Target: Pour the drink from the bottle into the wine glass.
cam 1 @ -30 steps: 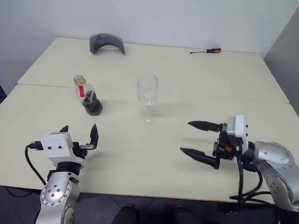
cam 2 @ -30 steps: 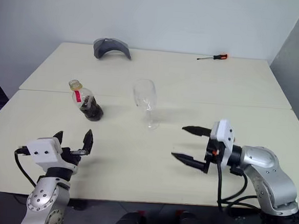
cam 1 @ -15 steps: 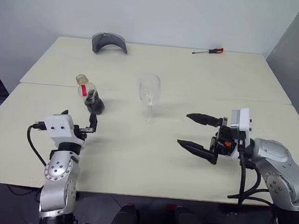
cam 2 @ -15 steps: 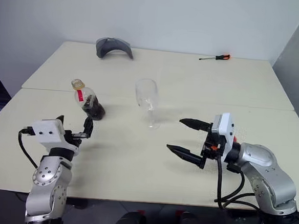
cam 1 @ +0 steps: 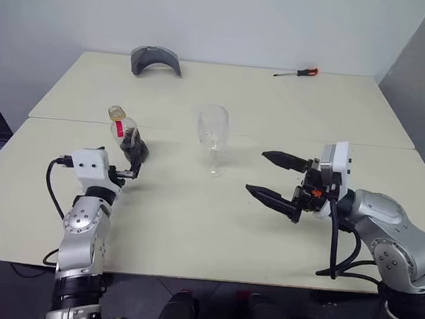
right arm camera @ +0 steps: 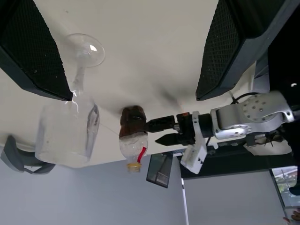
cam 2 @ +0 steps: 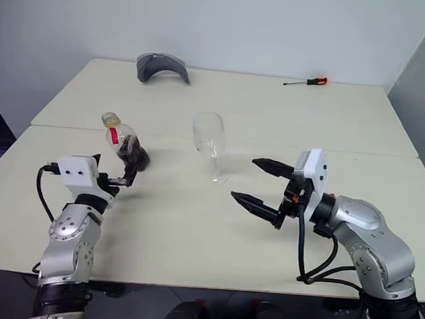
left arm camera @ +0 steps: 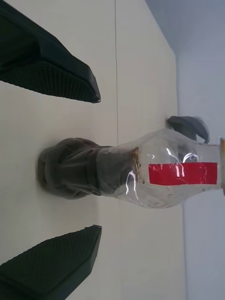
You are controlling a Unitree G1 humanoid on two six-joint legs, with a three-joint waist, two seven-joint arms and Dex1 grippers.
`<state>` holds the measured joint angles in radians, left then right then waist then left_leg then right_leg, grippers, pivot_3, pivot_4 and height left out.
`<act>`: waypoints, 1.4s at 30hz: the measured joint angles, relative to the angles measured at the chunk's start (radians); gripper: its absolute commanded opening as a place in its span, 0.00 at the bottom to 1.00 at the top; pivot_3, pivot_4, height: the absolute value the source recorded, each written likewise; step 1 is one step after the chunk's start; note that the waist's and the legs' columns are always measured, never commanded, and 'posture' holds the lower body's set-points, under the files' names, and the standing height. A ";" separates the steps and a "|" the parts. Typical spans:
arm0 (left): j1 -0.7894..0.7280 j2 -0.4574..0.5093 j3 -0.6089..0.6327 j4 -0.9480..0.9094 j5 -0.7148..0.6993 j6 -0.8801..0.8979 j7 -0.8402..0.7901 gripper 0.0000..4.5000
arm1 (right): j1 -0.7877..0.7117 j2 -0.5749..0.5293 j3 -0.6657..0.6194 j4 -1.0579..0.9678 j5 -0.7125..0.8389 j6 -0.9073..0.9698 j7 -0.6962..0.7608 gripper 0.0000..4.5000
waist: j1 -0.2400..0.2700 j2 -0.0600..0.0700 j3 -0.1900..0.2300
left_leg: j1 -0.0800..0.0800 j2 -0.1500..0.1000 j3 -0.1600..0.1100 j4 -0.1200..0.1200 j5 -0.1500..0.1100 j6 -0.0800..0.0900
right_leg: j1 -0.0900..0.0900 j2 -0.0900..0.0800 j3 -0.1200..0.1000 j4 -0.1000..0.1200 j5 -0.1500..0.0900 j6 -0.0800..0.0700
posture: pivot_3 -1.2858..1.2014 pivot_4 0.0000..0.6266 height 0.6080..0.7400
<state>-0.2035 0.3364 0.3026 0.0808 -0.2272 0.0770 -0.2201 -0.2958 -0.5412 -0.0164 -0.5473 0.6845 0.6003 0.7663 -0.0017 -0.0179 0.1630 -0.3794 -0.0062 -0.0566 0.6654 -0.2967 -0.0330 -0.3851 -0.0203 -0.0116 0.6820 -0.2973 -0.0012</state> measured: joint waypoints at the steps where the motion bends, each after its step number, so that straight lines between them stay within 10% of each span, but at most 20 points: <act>1: -0.010 0.003 0.000 0.020 0.000 -0.008 -0.010 1.00 | -0.001 0.000 0.000 0.000 0.003 0.000 -0.003 1.00 | 0.000 0.000 0.000 | 0.000 0.000 0.000 0.000 0.000 0.000 | 0.000 0.000 0.000 0.000 0.000 0.000 | 0.52 0.24 1.00; 36: -0.411 0.044 -0.020 0.714 0.029 -0.329 -0.102 1.00 | -0.052 -0.004 0.000 -0.016 0.025 0.038 -0.066 1.00 | -0.001 0.000 0.000 | -0.001 0.000 0.000 0.001 0.000 0.000 | -0.001 0.000 -0.001 0.000 0.000 0.000 | 0.52 0.24 1.00; 42: -0.423 0.043 -0.010 0.754 0.007 -0.343 -0.132 0.65 | -0.051 -0.004 0.000 -0.015 0.024 0.038 -0.071 1.00 | -0.001 0.000 0.000 | -0.001 0.000 0.000 0.001 0.000 0.000 | -0.001 0.000 0.000 0.000 0.000 0.000 | 0.52 0.24 1.00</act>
<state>-0.6261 0.3795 0.2929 0.8351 -0.2202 -0.2661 -0.3521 -0.3467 -0.5451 -0.0165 -0.5621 0.7085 0.6386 0.6951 -0.0027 -0.0183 0.1630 -0.3808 -0.0065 -0.0565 0.6664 -0.2964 -0.0334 -0.3865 -0.0205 -0.0121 0.6825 -0.2969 -0.0008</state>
